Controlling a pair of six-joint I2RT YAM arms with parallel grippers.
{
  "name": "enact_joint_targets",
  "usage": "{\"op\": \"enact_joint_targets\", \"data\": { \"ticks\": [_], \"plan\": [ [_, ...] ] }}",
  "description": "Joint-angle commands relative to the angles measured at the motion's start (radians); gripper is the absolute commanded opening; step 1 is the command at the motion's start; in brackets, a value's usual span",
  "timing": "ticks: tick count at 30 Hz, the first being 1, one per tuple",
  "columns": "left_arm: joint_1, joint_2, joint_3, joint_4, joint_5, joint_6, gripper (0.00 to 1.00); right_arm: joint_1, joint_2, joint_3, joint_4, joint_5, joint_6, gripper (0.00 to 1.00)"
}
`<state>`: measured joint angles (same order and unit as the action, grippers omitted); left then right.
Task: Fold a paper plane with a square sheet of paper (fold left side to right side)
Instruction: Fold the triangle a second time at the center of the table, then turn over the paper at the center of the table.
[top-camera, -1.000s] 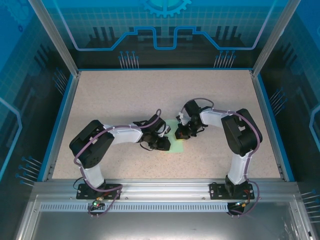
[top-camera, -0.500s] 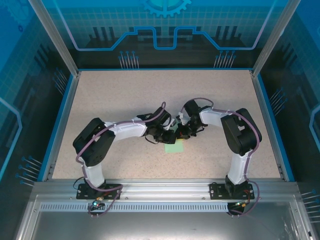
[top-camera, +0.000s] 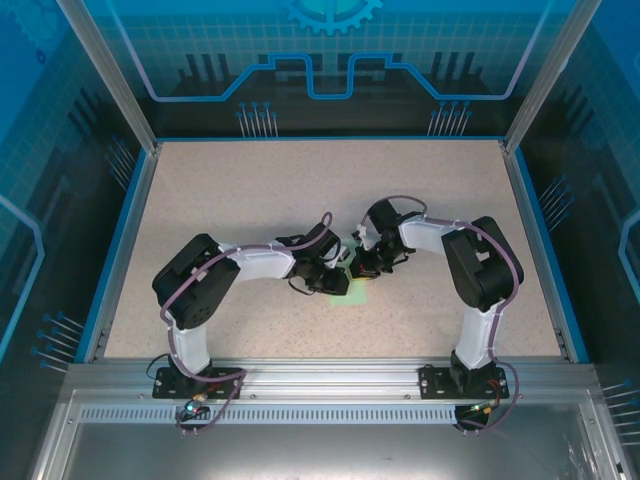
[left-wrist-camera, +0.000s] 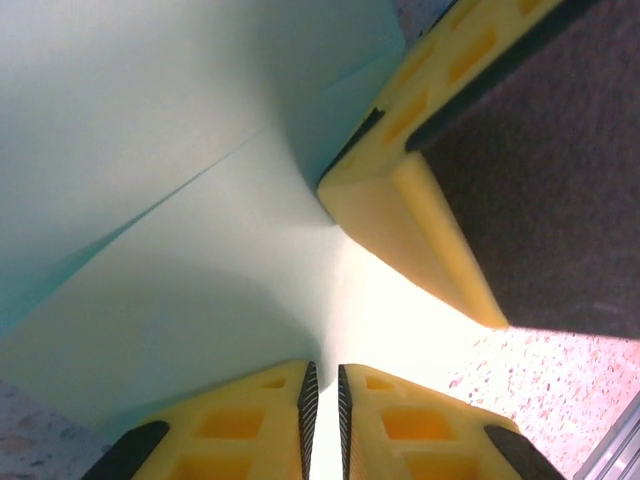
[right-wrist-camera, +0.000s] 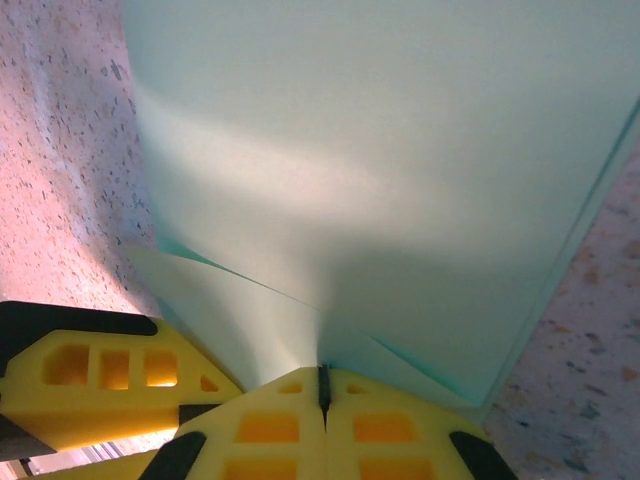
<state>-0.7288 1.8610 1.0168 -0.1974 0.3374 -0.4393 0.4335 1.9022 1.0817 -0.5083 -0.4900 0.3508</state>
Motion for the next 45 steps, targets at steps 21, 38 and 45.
{"op": "enact_joint_targets", "data": {
  "ticks": [21,38,45],
  "plan": [
    [-0.003,-0.229,-0.206,-0.087,0.038,0.013,0.18,-0.014,-0.018,0.003,-0.002,0.025,0.013,0.03],
    [0.15,-0.186,-0.111,0.163,0.099,-0.105,0.51,-0.153,-0.278,-0.188,0.194,0.013,0.081,0.54],
    [0.15,-0.085,-0.054,0.155,0.125,-0.075,0.47,-0.181,-0.26,-0.247,0.276,-0.117,0.107,0.54]
  ]
}}
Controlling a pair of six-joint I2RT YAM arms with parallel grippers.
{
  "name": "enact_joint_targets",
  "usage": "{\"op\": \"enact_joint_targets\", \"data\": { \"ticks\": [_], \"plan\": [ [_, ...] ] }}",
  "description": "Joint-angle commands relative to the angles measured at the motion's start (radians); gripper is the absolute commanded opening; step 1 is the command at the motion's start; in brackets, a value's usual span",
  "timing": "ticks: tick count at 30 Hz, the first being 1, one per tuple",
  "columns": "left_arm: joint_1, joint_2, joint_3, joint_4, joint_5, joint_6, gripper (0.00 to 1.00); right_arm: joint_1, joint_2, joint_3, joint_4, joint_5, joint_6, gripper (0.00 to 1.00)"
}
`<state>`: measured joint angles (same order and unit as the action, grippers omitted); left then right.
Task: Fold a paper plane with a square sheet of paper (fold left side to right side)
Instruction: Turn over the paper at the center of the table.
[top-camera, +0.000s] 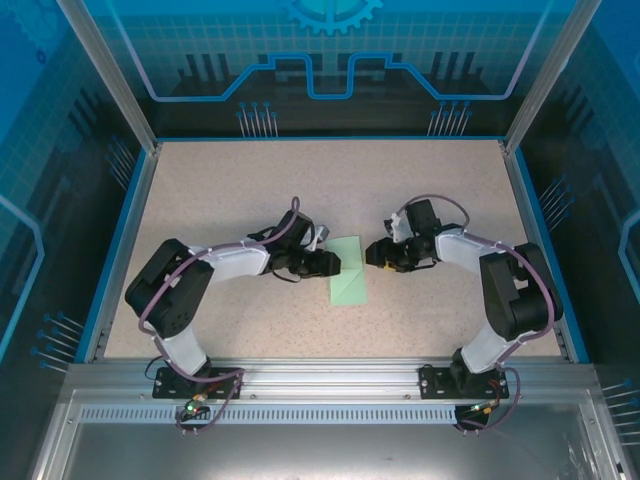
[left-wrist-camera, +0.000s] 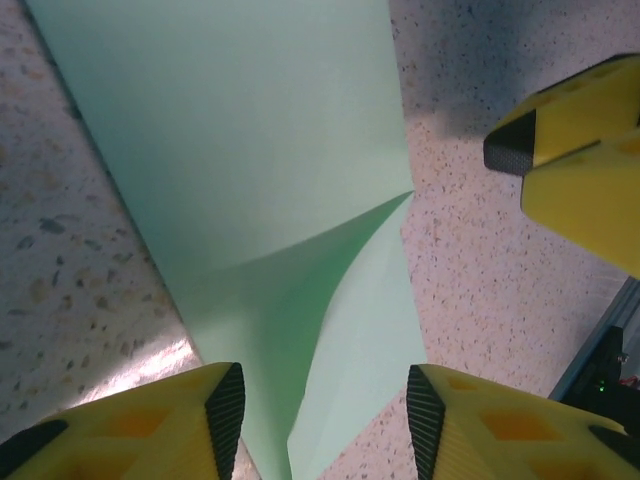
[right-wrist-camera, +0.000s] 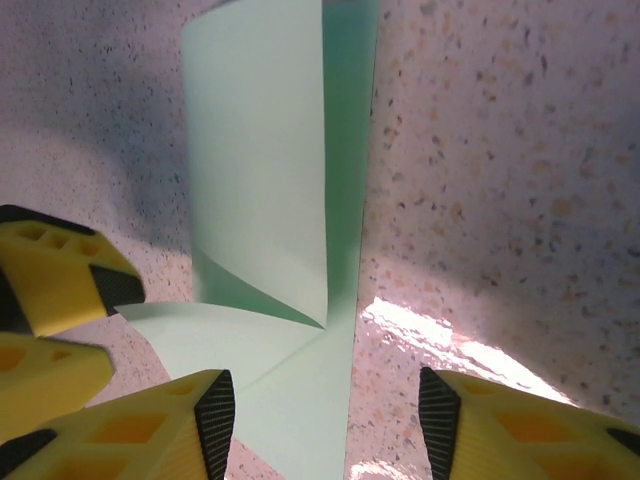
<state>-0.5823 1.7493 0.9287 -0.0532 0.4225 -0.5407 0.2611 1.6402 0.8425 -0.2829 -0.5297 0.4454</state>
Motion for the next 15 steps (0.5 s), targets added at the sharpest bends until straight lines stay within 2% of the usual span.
{"op": "enact_joint_targets", "data": {
  "ticks": [1,8,15],
  "plan": [
    [0.003,0.034,0.037,0.008,0.04,0.03,0.44,-0.009,0.006,-0.006,0.053,-0.086,0.012,0.54],
    [0.004,0.005,0.016,-0.03,-0.019,0.067,0.14,-0.008,0.051,0.012,0.056,-0.154,0.009,0.56],
    [0.003,-0.043,-0.021,-0.033,-0.05,0.075,0.1,0.013,0.094,0.031,0.062,-0.191,0.005,0.55]
  ]
}}
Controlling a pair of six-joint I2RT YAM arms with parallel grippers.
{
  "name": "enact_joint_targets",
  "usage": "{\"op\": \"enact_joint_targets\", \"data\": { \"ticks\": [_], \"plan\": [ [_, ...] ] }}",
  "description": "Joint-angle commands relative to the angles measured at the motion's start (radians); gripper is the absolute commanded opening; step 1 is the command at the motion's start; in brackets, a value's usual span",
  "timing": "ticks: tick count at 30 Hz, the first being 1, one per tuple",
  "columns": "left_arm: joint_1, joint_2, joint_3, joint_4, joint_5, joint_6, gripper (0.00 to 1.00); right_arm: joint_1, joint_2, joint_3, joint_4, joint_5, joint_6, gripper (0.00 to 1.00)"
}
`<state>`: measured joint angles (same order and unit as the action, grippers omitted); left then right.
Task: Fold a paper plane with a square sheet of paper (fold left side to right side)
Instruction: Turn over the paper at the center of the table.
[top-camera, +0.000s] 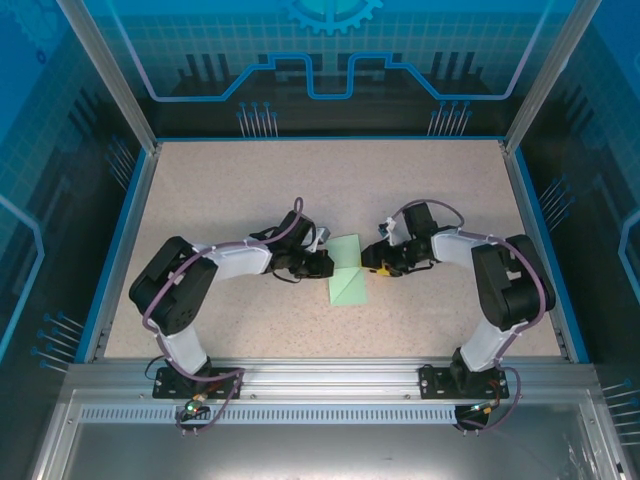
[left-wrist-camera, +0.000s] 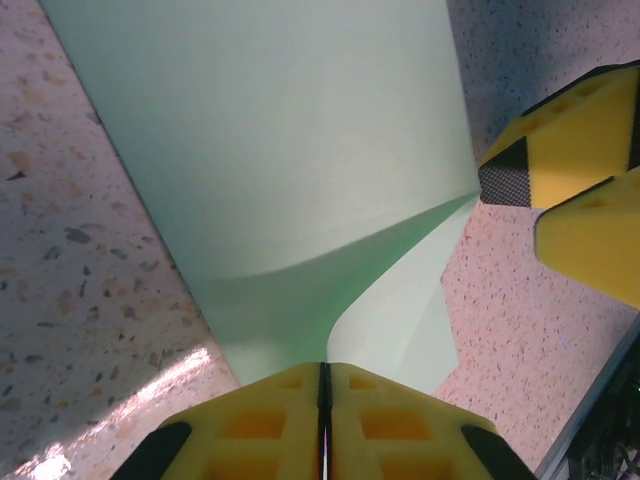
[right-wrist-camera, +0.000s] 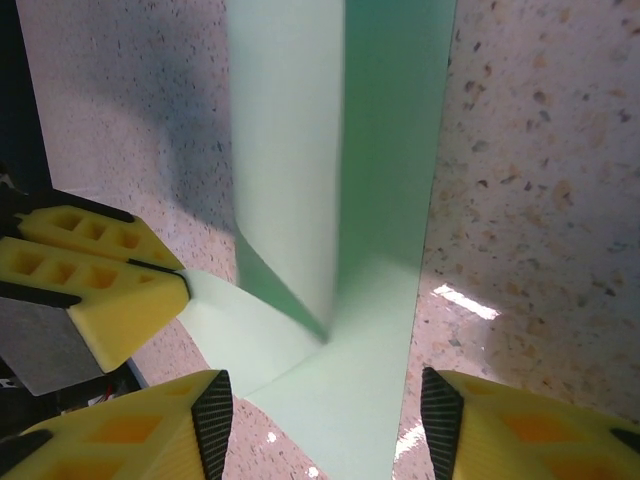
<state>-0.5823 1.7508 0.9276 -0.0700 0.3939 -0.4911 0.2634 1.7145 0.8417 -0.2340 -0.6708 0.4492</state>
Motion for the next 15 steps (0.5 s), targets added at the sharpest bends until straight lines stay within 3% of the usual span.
{"op": "enact_joint_targets", "data": {
  "ticks": [1,8,15],
  "plan": [
    [0.003,-0.046,-0.022,-0.015,-0.021,0.025,0.1,0.019,0.026,0.032,0.011,-0.05,0.002,0.56],
    [0.004,-0.048,-0.025,-0.008,-0.021,0.02,0.1,0.061,0.081,0.102,0.014,-0.066,0.007,0.53],
    [0.003,-0.073,-0.037,-0.012,-0.052,0.009,0.16,0.094,0.13,0.147,0.012,-0.097,0.015,0.36]
  ]
}}
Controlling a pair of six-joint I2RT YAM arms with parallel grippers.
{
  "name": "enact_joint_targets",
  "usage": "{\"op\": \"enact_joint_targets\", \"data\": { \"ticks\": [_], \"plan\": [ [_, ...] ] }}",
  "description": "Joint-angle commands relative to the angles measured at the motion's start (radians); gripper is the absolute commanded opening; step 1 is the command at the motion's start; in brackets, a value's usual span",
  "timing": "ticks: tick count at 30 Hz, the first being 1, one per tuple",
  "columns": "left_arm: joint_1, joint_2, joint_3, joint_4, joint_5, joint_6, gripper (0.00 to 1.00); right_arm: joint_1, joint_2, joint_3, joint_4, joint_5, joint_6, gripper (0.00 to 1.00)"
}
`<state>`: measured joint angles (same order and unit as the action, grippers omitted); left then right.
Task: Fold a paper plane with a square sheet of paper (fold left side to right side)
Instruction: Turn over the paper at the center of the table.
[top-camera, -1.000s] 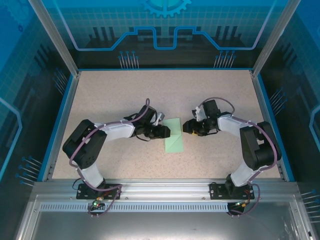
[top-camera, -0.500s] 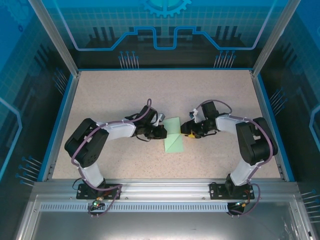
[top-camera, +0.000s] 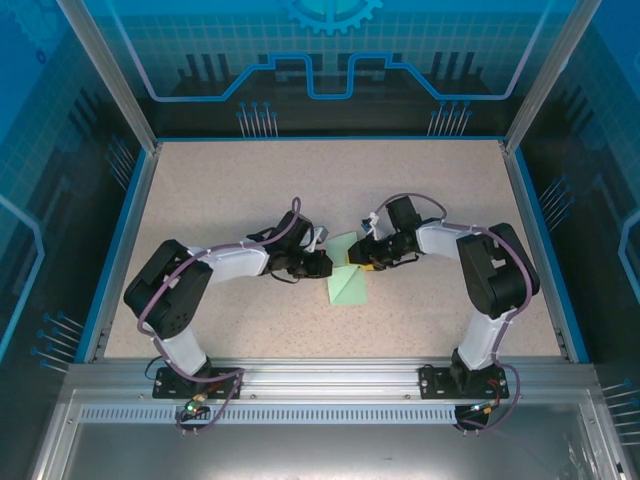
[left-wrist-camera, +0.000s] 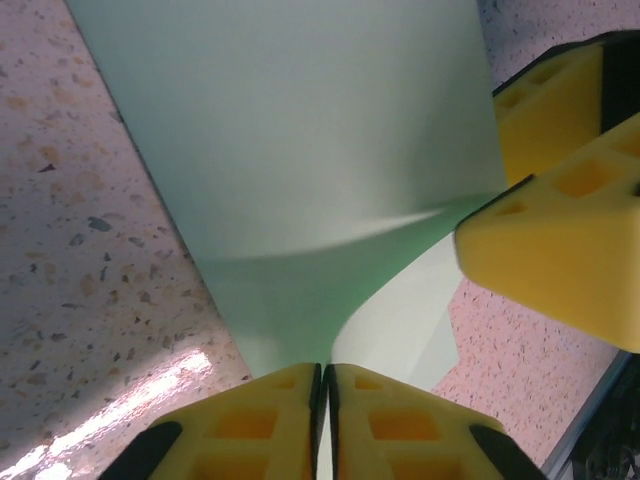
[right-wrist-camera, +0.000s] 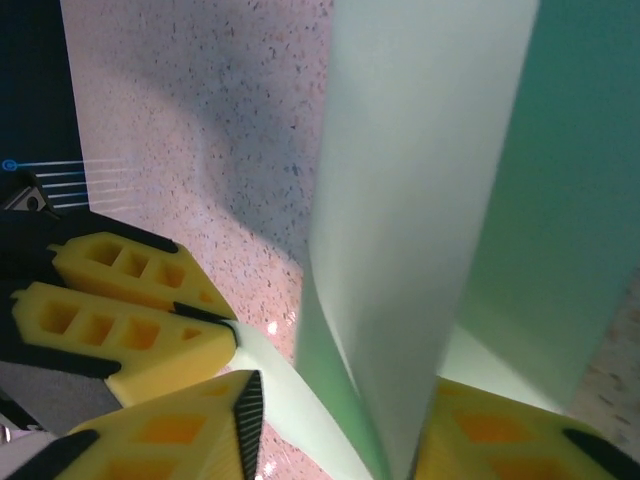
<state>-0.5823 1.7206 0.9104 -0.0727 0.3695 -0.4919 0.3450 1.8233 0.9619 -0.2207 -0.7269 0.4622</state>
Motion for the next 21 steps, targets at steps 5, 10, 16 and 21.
{"op": "enact_joint_targets", "data": {
  "ticks": [5,10,16,21],
  "plan": [
    [0.011,-0.094,-0.026,-0.013,-0.052,-0.026,0.24,0.0,0.0,0.04,-0.016,-0.085,-0.011,0.14],
    [0.047,-0.214,-0.053,0.022,-0.05,-0.09,0.45,-0.031,-0.09,0.073,-0.069,-0.104,-0.042,0.0],
    [0.113,-0.447,-0.051,0.012,-0.057,-0.138,0.83,-0.09,-0.219,0.151,-0.11,-0.176,-0.032,0.0],
    [0.154,-0.591,-0.01,0.038,0.019,-0.167,0.99,-0.116,-0.309,0.26,-0.115,-0.256,0.011,0.0]
  ]
}}
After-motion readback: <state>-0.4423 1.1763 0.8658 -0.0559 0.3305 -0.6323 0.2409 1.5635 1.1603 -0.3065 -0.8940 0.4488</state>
